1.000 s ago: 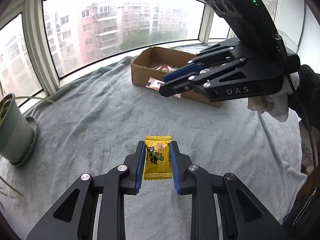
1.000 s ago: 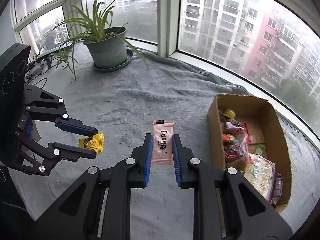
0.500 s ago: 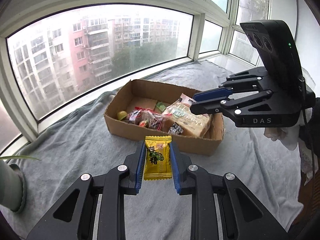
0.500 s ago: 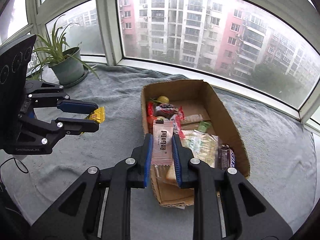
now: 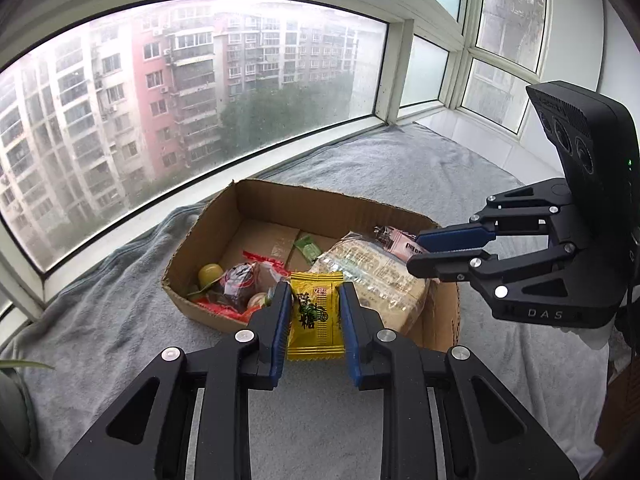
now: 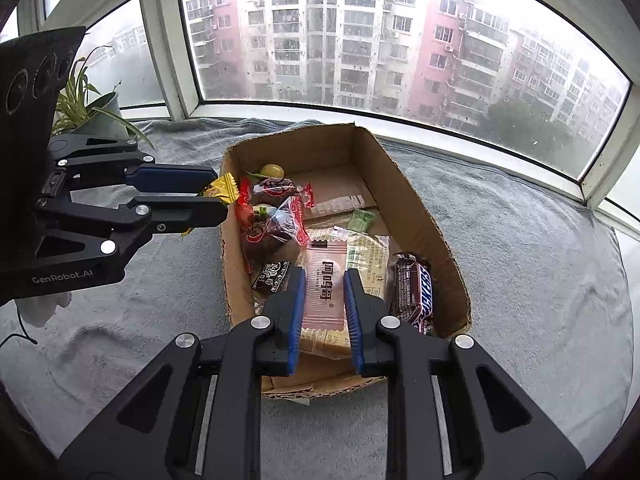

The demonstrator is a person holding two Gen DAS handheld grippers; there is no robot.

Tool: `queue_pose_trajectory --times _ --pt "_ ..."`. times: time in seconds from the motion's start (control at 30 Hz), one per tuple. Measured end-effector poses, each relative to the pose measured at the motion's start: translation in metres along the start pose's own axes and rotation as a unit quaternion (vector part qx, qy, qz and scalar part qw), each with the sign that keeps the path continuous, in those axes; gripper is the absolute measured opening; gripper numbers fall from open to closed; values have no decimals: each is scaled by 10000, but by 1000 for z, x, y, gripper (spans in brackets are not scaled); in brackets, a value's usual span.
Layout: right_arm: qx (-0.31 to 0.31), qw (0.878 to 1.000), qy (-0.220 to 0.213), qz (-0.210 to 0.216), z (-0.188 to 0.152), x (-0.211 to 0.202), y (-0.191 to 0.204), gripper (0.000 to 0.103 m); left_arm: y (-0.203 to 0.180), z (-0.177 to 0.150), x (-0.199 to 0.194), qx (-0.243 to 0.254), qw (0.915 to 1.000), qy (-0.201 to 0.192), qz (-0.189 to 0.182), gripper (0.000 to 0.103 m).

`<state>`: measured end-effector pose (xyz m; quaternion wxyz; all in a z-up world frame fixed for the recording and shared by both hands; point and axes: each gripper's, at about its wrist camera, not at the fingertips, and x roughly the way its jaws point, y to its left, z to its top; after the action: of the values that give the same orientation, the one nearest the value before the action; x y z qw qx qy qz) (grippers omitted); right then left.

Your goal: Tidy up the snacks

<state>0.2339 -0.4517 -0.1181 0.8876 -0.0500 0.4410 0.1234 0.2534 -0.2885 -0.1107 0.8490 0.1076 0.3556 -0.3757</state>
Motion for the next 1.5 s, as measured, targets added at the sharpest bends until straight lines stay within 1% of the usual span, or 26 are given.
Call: queue_pose_trajectory --times 0.07,0.13,0.17,0.2,0.27,0.4,0.67,0.8,0.97,1.03,1.07,1.17,1.23,1.43,1.5 --pt "5 9998 -26 -198 -1 0 -1 23 -2 3 4 -6 10000 -10 7 23" --pt "83 9997 -63 -204 -1 -1 -3 42 -4 7 8 -6 10000 -14 41 23" --pt "116 9997 -85 -202 -2 -2 -4 45 -5 8 10 -14 10000 -8 67 26" --pt "128 9996 -98 -211 -2 -4 -4 45 -5 10 10 -31 9999 -20 113 39" --pt "138 9996 -111 -227 -4 -6 -4 45 -5 12 8 -53 9998 -103 179 52" --pt "126 9996 -162 -188 -5 -13 2 46 -1 12 2 -122 9997 -102 185 53" --pt "139 9993 -302 -181 -7 -31 14 51 0 6 -20 -140 9994 -172 275 53" --pt "209 9987 -420 -200 -10 -44 19 64 -1 6 -33 -179 9990 -244 332 53" --pt "484 9961 -675 -290 -16 -68 22 72 -4 4 -49 -258 9984 -301 394 53" --pt "634 9944 -775 -336 -19 -78 24 79 -5 1 -55 -271 9983 -309 411 53" --pt "684 9935 -824 -389 -21 -83 26 81 -6 -1 -58 -286 9981 -317 441 53" --pt "876 9901 -957 -530 -28 -97 31 86 -6 -7 -68 -430 9973 -360 483 62" --pt "983 9881 -982 -658 -33 -103 34 91 -7 -11 -74 -547 9966 -355 495 62" --pt "1203 9836 -987 -911 -53 -115 43 93 -14 -24 -92 -662 9943 -371 745 63" --pt "1300 9823 -990 -917 -59 -118 43 93 -14 -29 -99 -739 9931 -399 812 69"
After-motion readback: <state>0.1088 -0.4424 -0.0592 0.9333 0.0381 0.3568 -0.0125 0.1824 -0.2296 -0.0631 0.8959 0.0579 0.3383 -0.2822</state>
